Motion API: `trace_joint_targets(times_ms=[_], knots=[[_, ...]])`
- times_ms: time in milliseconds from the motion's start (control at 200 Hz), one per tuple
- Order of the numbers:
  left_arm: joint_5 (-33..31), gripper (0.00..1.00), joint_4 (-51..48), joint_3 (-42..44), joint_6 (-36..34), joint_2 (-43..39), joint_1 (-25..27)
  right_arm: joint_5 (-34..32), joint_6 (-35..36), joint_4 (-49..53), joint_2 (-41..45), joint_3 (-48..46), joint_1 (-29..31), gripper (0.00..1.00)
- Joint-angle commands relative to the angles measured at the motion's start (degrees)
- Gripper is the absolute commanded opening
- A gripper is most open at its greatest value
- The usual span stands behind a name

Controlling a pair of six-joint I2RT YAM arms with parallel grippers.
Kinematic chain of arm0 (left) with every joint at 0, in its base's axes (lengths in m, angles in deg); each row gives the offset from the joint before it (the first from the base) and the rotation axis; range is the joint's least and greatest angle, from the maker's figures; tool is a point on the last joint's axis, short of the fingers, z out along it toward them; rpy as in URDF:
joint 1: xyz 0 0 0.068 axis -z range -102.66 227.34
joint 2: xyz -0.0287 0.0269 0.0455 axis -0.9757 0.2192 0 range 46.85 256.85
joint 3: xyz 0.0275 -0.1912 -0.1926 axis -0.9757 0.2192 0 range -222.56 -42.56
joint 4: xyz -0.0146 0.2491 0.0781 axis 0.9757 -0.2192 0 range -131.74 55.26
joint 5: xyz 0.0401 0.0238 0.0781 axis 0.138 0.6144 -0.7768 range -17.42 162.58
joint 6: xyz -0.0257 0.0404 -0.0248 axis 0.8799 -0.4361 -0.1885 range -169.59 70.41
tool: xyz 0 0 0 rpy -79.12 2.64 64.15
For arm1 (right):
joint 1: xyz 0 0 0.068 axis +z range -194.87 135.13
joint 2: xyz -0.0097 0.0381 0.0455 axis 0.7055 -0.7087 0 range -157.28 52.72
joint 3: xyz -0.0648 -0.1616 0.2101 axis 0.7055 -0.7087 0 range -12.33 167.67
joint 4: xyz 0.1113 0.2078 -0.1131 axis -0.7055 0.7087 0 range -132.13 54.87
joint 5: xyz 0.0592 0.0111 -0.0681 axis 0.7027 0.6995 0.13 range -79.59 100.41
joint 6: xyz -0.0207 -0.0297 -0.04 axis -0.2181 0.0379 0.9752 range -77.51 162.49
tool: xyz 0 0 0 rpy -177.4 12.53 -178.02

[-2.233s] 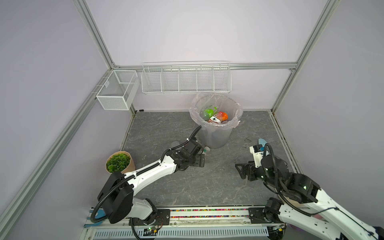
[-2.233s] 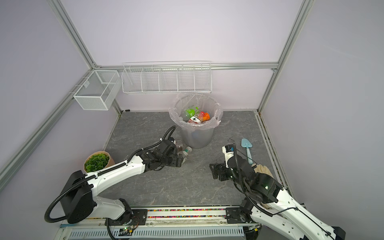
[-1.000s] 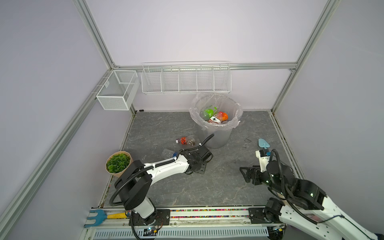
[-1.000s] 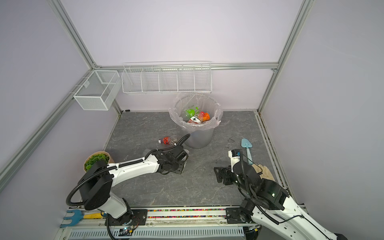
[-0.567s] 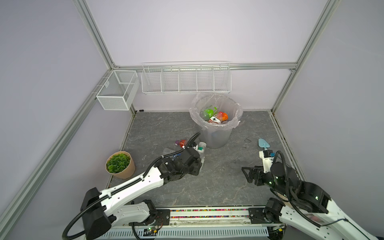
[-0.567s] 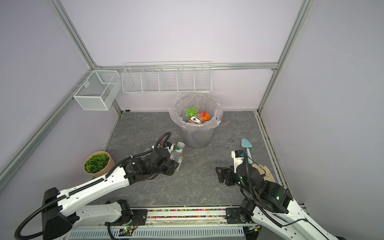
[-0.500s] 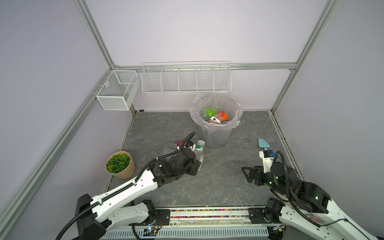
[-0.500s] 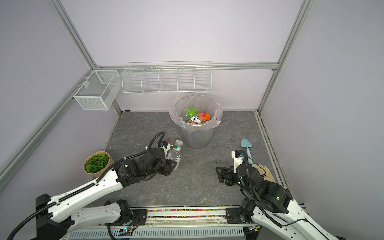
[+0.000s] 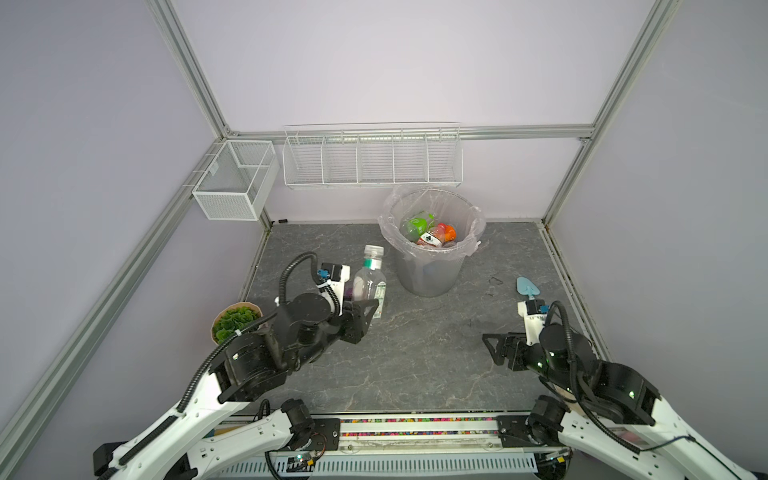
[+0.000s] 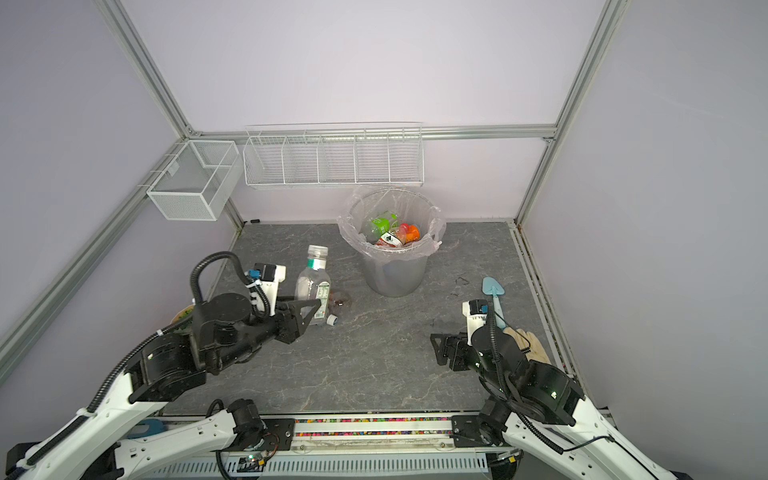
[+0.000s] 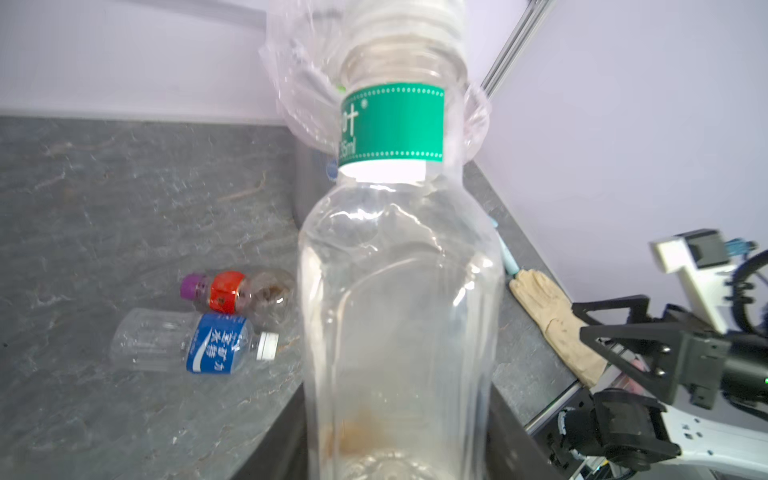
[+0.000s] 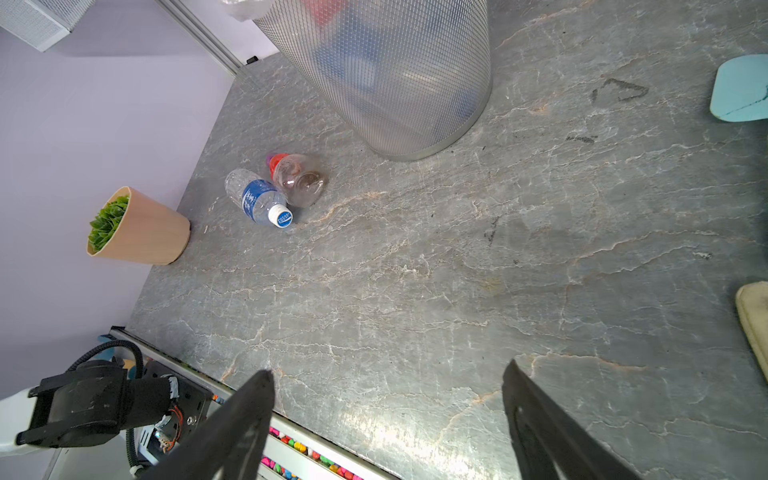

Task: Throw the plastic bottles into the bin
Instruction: 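Grasp the green-capped clear bottle and lift it with the left gripper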

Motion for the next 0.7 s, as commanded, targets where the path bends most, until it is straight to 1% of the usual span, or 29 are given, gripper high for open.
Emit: trace_joint_targets(times_ms=[0, 240, 300, 320, 515, 695], knots=[[-3.51, 0.34, 0.25, -3.33, -4.92, -0.98, 0.03, 0.27, -1.14, -0.57, -0.09, 0.64, 0.32, 0.88], [-5.40, 0.34, 3.37, -9.38, -9.92, -1.00, 0.03, -0.07, -1.69, 0.17, 0.47, 0.65, 0.34, 0.88], [-5.40, 0.34, 4.42, -9.83, -10.57, -0.99, 0.03, -0.24, -1.84, 0.56, 0.77, 0.65, 0.38, 0.88], [-5.45, 0.34, 4.76, -9.82, -10.83, -2.53, 0.03, -0.33, -1.91, 0.74, 0.91, 0.60, 0.33, 0.88], [-5.40, 0.34, 8.38, -10.02, -12.31, -4.70, 0.03, -0.95, -2.46, 1.50, 2.10, -0.32, 0.33, 0.88], [-5.04, 0.34, 12.21, -11.72, -14.73, -4.57, 0.03, -1.05, -2.80, 1.33, 2.11, -0.47, 0.38, 0.88]])
